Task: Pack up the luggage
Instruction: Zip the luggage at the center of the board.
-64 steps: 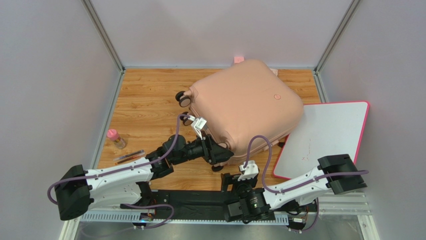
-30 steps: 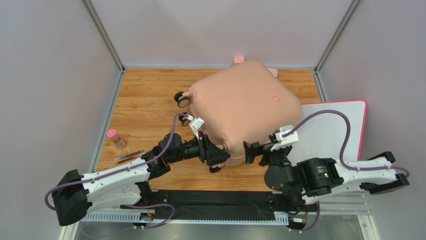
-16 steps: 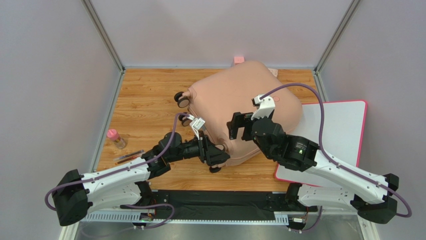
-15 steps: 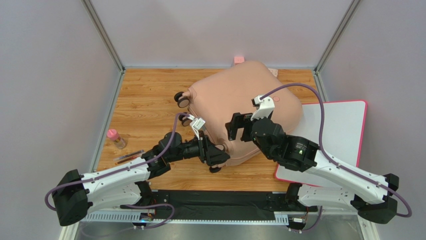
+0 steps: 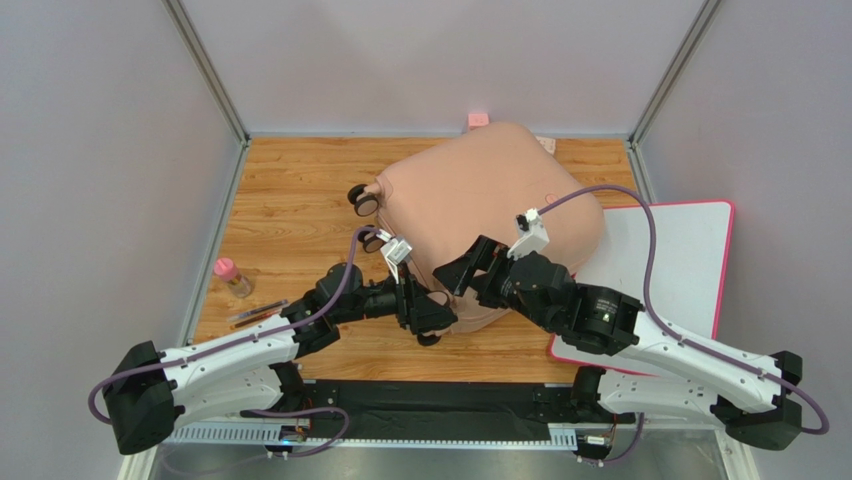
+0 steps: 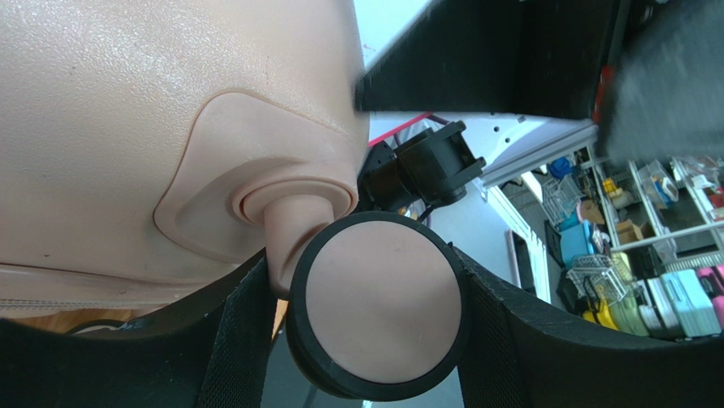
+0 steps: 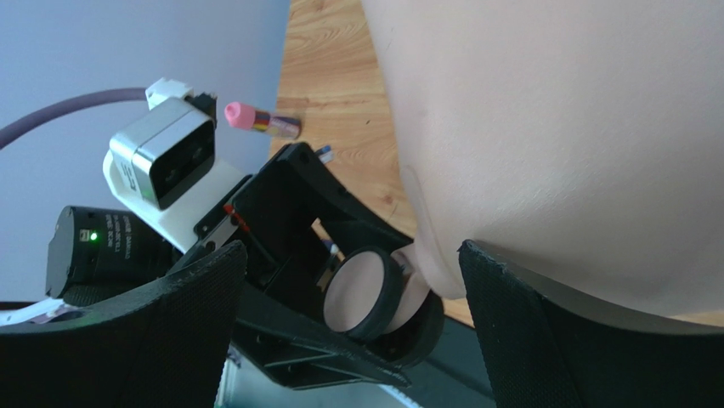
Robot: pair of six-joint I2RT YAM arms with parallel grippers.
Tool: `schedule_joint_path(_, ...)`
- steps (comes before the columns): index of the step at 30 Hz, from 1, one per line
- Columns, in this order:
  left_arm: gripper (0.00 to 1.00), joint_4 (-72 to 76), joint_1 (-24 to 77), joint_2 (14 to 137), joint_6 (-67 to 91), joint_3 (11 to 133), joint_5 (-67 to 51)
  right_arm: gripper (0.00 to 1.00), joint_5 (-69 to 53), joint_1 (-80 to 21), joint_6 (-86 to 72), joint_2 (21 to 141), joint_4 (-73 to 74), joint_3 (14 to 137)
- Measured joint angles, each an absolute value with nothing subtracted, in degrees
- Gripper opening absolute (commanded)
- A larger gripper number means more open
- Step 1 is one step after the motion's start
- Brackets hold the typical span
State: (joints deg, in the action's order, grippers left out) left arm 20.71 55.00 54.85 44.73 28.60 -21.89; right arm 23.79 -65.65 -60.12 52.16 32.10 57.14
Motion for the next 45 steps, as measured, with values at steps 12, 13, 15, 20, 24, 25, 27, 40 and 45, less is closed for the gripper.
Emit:
schedule_joint_path(12, 0.44, 23.9, 55.2, 50.5, 48.1, 24.4, -18.7, 0.96, 27.2, -73.7, -77.3, 54.3, 37.0, 53.1)
schedule_joint_path(13, 0.44, 23.9, 55.2, 50.2, 48.1, 24.2, -18.5, 0.96, 27.7, -73.9, -78.3, 54.3, 37.7, 52.7)
schedule_joint_path(15, 0.44, 23.9, 55.4, 49.8, 48.1, 23.9, -18.0, 0.96, 28.6, -74.1, -80.0, 54.3, 38.6, 52.4)
schedule_joint_path(20, 0.45, 24.8, 55.4, 49.8, 48.6, 23.5, -17.8, 0.97, 30.0, -74.2, -82.8, 54.3, 37.9, 51.4)
schedule_joint_path(24, 0.45, 25.9, 55.4, 49.8, 49.0, 22.9, -17.8, 0.96, 30.4, -74.2, -84.0, 56.0, 35.8, 50.8)
schedule_joint_path(25, 0.46, 26.3, 55.4, 49.8, 49.1, 22.7, -17.8, 0.95, 30.4, -74.2, -84.5, 56.8, 35.1, 50.8)
schedule_joint_path(27, 0.46, 26.9, 55.4, 49.7, 49.2, 22.3, -17.9, 0.94, 30.5, -74.4, -85.4, 58.0, 33.9, 50.8)
schedule_joint_path(40, 0.53, 30.2, 55.5, 48.9, 48.9, 20.0, -18.6, 0.67, 33.0, -76.5, -88.5, 59.0, 31.9, 50.8)
schedule_joint_path(45, 0.61, 30.2, 55.5, 48.8, 47.3, 19.9, -19.0, 0.37, 33.9, -76.8, -90.8, 59.3, 31.5, 50.8)
